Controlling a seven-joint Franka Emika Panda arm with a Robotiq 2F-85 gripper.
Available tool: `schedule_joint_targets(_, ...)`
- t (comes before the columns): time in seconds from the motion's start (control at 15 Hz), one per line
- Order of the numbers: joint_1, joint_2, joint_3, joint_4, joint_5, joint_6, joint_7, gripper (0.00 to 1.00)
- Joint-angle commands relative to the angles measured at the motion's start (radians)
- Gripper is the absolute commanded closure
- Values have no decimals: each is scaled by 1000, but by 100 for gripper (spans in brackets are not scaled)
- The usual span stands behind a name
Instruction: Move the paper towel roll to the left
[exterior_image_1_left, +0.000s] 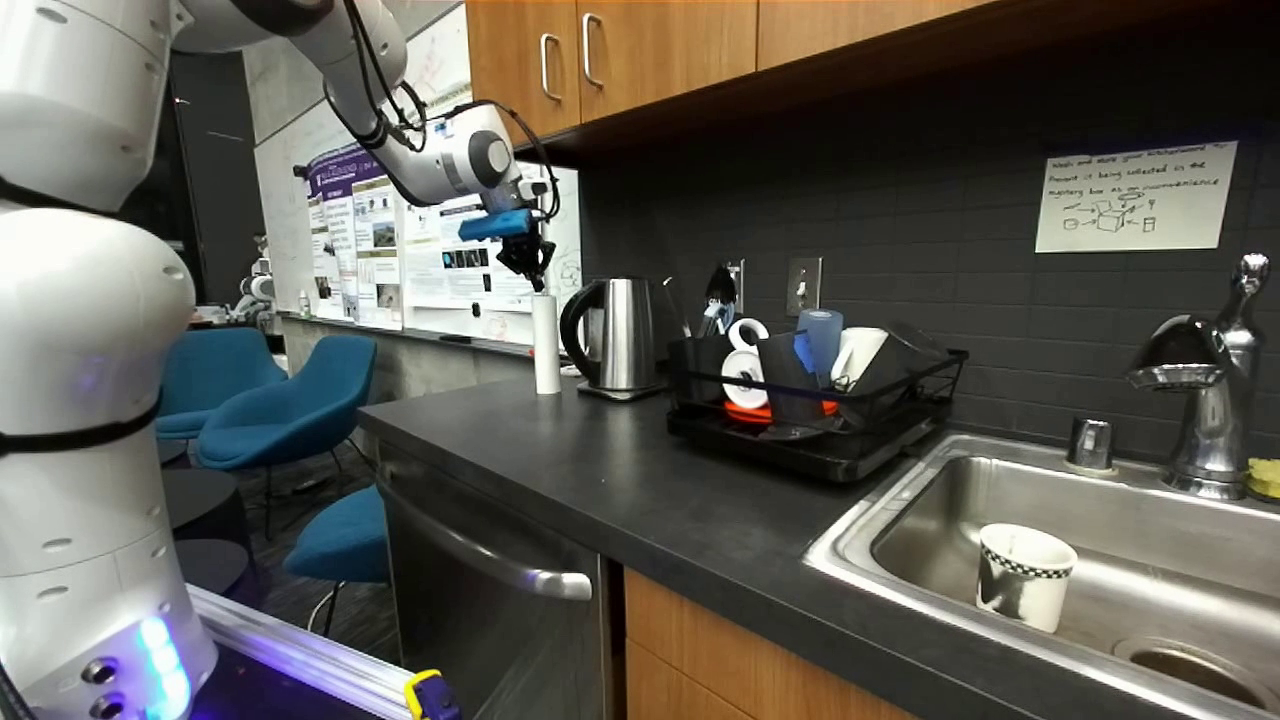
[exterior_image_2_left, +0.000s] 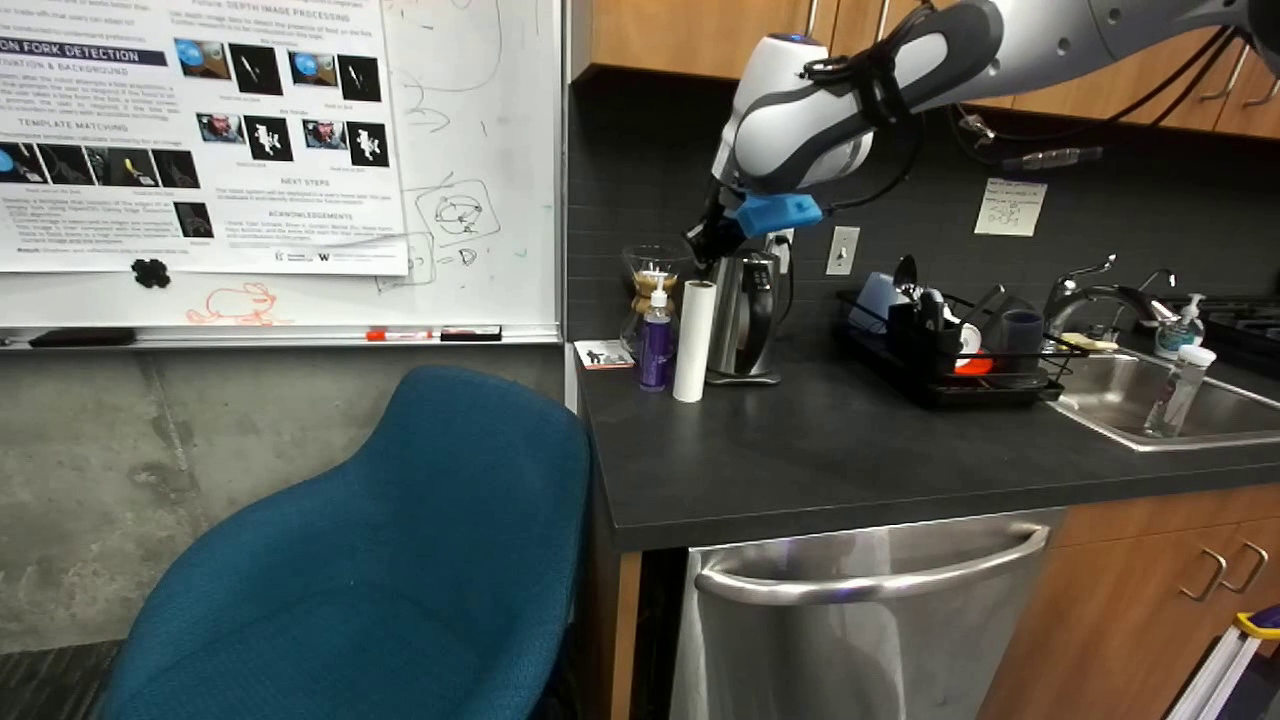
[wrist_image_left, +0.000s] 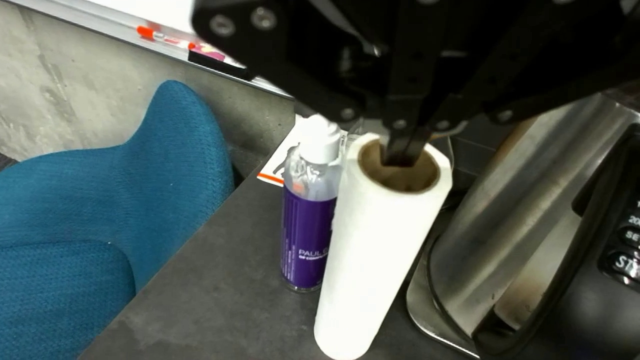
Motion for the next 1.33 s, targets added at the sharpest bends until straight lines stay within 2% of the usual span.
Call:
schedule_joint_targets(0.0,17,31,-19,47,-32,-23,28,100)
schedule_joint_targets(1.13,24,61,-14,74,-20,-109,23,100)
schedule_joint_targets(1.2,26,63,-14,77,-20,-118,23,74)
schedule_joint_targets(1.27,26,63,-13,79,-20,-124,22,73)
